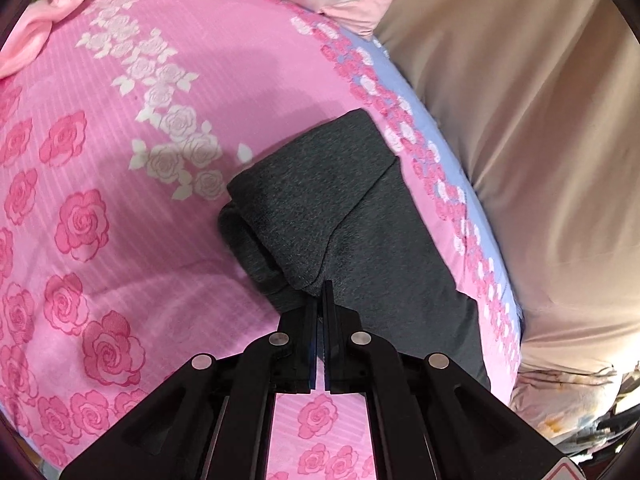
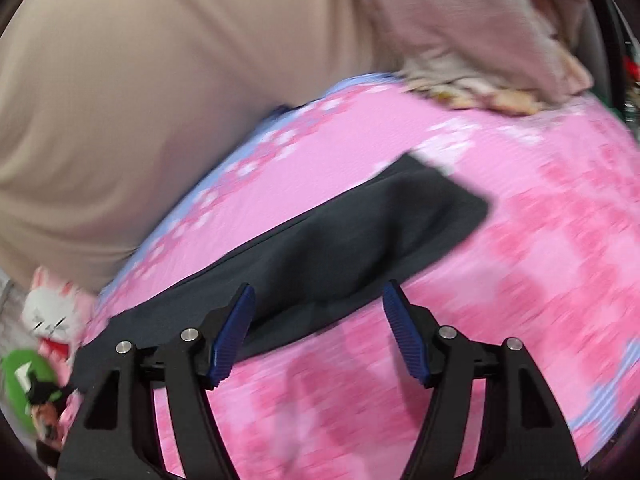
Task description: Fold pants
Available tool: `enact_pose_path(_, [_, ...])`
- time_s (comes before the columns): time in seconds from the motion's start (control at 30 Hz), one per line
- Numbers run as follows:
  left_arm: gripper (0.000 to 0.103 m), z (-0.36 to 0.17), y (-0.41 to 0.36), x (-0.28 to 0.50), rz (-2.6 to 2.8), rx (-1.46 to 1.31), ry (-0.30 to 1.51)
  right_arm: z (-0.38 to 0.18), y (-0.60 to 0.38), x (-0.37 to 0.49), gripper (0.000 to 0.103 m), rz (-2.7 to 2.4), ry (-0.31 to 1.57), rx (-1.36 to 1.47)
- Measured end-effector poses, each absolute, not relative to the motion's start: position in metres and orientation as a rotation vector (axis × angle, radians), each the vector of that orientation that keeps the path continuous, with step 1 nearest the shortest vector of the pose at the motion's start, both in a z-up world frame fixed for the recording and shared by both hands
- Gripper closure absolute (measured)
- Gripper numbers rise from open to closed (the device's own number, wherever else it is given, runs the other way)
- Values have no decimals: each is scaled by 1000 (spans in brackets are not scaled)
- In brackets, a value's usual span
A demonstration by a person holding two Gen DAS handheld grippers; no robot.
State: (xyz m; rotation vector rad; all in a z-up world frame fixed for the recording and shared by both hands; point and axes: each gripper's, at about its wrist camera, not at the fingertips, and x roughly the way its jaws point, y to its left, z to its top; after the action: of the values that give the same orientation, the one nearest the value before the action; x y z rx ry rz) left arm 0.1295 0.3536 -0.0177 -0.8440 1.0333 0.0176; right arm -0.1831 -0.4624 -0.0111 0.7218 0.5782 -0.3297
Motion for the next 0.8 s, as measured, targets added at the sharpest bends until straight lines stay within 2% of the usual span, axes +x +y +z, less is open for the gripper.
enact_pose_path(0.17, [103, -26, 349, 132, 51, -835, 1051, -26, -503, -157, 33, -293, 607, 794])
enact_pose_path(0.2, [103, -26, 349, 133, 56, -836, 1053, -31, -511, -148, 40, -294, 623, 798])
enact_pose_path(0.23, [102, -26, 349, 134, 62, -838, 1054, -33, -514, -139, 53, -281, 646, 790])
enact_pose_path(0.27, [102, -26, 349, 135, 68, -841, 1056, -27, -516, -127, 92, -271, 671, 764])
enact_pose_path(0.3, [102, -26, 349, 135, 72, -845, 1059, -9, -514, -122, 97, -258, 649, 729])
enact_pose_path(0.4, [102, -22, 349, 135, 87, -835, 1060, 68, -493, -132, 97, -238, 517, 543])
enact_pose_path(0.43, [102, -20, 348, 135, 90, -823, 1061, 77, -490, -134, 97, -253, 515, 491])
enact_pose_path(0.47, [102, -20, 348, 136, 92, -817, 1061, 77, -490, -128, 97, -309, 569, 383])
enact_pose_path(0.5, [102, -21, 348, 136, 95, -812, 1062, 62, -497, -120, 91, -376, 659, 324])
enact_pose_path(0.57, [102, -24, 347, 137, 98, -813, 1065, 26, -514, -113, 87, -457, 813, 328])
enact_pose_path(0.6, [102, -26, 347, 137, 101, -815, 1068, 11, -522, -119, 87, -461, 841, 380])
enact_pose_path(0.67, [102, -29, 346, 137, 108, -818, 1073, 0, -527, -145, 87, -403, 775, 491])
enact_pose_path(0.7, [102, -29, 346, 137, 113, -811, 1075, -2, -526, -156, 83, -369, 750, 540])
enact_pose_path(0.77, [102, -28, 344, 138, 121, -806, 1073, -9, -522, -165, 55, -304, 729, 623])
enact_pose_path(0.8, [102, -28, 343, 138, 123, -802, 1073, -11, -522, -165, 54, -275, 730, 649])
